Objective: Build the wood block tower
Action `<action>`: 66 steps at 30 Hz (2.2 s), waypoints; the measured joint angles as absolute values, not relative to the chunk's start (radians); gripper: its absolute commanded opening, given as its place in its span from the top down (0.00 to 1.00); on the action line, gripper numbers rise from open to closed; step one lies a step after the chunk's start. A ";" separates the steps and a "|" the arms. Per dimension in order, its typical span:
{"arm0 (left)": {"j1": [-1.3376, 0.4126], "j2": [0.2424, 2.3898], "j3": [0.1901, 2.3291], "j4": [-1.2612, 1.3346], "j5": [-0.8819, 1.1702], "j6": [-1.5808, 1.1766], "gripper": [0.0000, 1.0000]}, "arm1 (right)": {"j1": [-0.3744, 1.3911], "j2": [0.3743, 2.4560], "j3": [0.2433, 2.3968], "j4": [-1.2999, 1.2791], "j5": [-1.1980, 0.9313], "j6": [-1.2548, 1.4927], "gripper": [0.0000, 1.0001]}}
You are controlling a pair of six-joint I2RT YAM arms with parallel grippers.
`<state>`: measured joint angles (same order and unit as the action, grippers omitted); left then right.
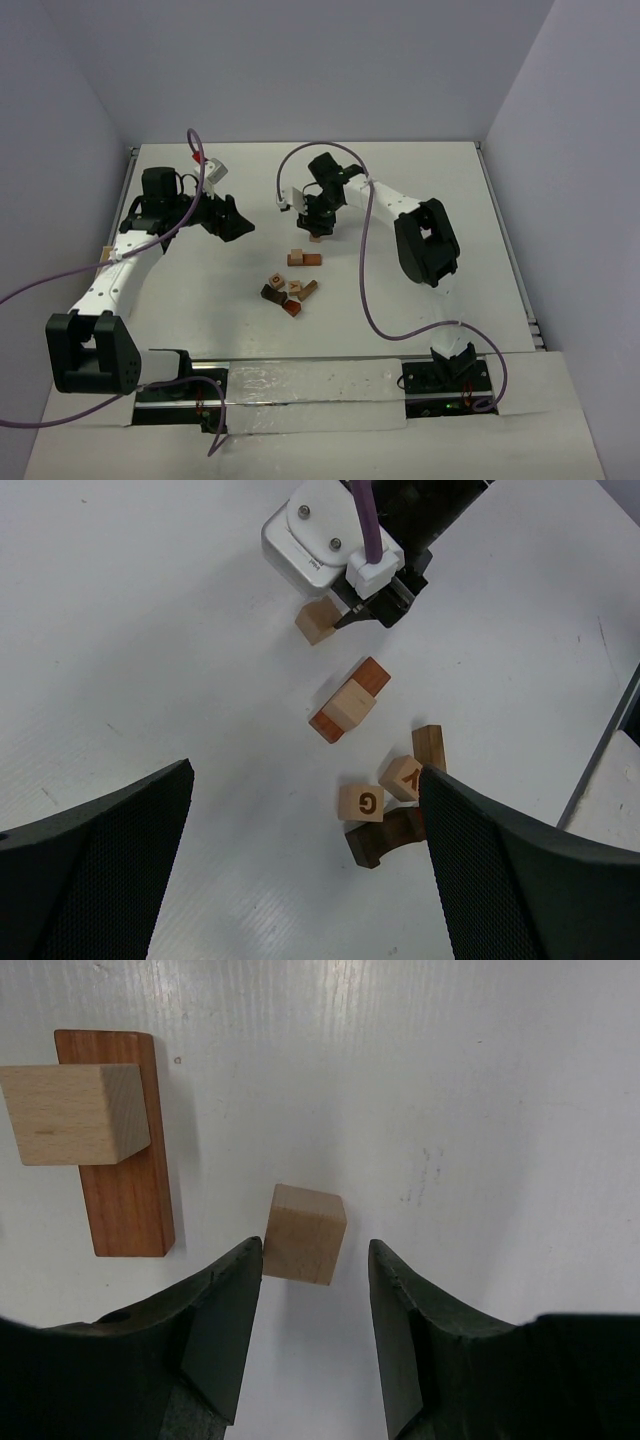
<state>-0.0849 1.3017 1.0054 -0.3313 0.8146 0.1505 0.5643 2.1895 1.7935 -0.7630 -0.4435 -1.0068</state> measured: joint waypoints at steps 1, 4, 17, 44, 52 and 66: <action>-0.085 1.304 1.005 -0.331 0.815 0.150 0.01 | 0.566 2.193 1.794 -0.767 -0.442 -1.010 0.44; -0.085 1.308 1.005 -0.331 0.814 0.150 0.01 | 0.571 2.205 1.795 -0.783 -0.435 -1.015 0.43; -0.085 1.310 1.005 -0.327 0.809 0.150 0.01 | 0.579 2.216 1.803 -0.810 -0.428 -1.034 0.71; -0.077 1.342 1.006 -0.331 0.800 0.162 0.01 | 0.559 1.911 1.569 -0.733 -0.457 -0.906 0.88; -0.076 1.344 1.007 -0.332 0.801 0.163 0.01 | 0.591 1.912 1.527 -0.716 -0.452 -0.895 0.86; -0.075 1.345 1.007 -0.332 0.809 0.162 0.01 | 0.651 1.912 1.464 -0.668 -0.428 -0.908 0.86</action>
